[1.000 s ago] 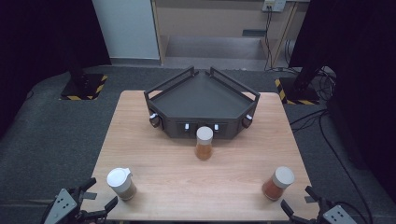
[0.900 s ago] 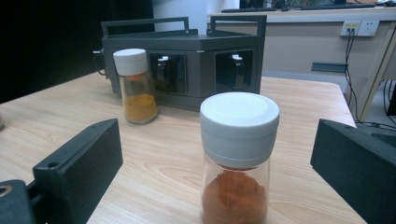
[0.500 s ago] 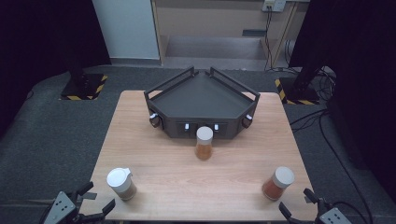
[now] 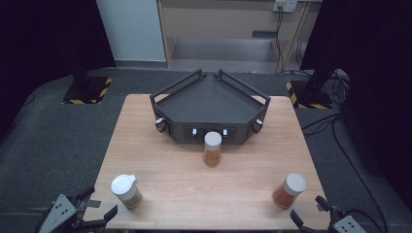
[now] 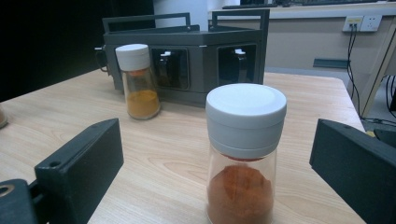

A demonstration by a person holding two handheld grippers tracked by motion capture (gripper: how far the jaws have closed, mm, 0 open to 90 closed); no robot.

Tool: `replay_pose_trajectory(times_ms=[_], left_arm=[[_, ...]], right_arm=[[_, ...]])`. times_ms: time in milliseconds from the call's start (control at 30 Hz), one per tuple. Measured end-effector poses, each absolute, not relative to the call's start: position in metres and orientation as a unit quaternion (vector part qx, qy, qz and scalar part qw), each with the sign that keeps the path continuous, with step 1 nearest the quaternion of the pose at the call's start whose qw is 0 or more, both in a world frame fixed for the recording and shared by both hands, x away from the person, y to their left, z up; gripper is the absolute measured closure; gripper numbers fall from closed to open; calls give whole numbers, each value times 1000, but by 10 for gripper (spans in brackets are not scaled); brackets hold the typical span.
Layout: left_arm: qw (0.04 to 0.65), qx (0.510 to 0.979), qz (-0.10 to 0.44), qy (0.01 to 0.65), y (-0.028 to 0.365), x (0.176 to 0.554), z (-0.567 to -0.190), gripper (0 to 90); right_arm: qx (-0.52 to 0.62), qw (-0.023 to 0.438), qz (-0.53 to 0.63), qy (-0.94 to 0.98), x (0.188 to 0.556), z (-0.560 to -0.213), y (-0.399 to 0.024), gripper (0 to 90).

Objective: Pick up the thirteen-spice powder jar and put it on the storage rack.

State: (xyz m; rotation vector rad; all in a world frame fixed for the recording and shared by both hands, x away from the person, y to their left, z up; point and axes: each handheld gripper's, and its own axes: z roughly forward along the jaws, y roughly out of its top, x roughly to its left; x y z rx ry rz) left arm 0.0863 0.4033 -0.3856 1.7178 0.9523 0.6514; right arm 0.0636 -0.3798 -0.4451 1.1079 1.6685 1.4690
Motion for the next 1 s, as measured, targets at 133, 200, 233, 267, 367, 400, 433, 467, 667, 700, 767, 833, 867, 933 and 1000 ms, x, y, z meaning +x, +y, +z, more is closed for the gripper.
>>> replay_pose_trajectory(times_ms=[133,200,233,267,367,400,433,467,667,700,767,833,867,933,1000], left_arm=[[502,726,266,386,406,91,-369,14],[503,727,262,386,407,93,-367,13],[501,729,262,386,407,94,-365,13],[499,731,262,386,408,95,-363,13],[489,739,259,384,408,99,-357,11],[491,740,258,381,408,100,-356,11],[490,741,257,379,409,101,-355,11],[489,743,258,377,409,102,-354,11],[488,748,254,371,412,106,-344,11],[486,750,254,369,412,106,-341,13],[477,756,255,368,411,106,-336,13],[475,758,253,367,412,107,-333,15],[473,760,252,367,413,107,-331,15],[470,762,248,369,413,109,-329,15],[467,764,247,370,413,111,-329,15]], right_arm=[[423,325,561,633,63,-445,-380,29],[423,325,561,633,63,-445,-380,29],[423,324,562,633,63,-445,-380,29],[423,324,562,633,64,-446,-380,29],[424,324,560,634,63,-445,-379,29],[424,323,560,634,63,-445,-379,29],[425,322,560,634,63,-446,-379,29],[426,323,559,633,63,-446,-379,29],[427,325,558,633,60,-445,-377,29],[427,326,557,633,60,-445,-377,29],[428,328,558,631,59,-445,-378,29],[428,327,557,631,59,-445,-378,30],[429,327,558,631,59,-445,-378,30],[429,326,559,630,59,-445,-379,30],[427,327,559,631,59,-445,-378,30]])
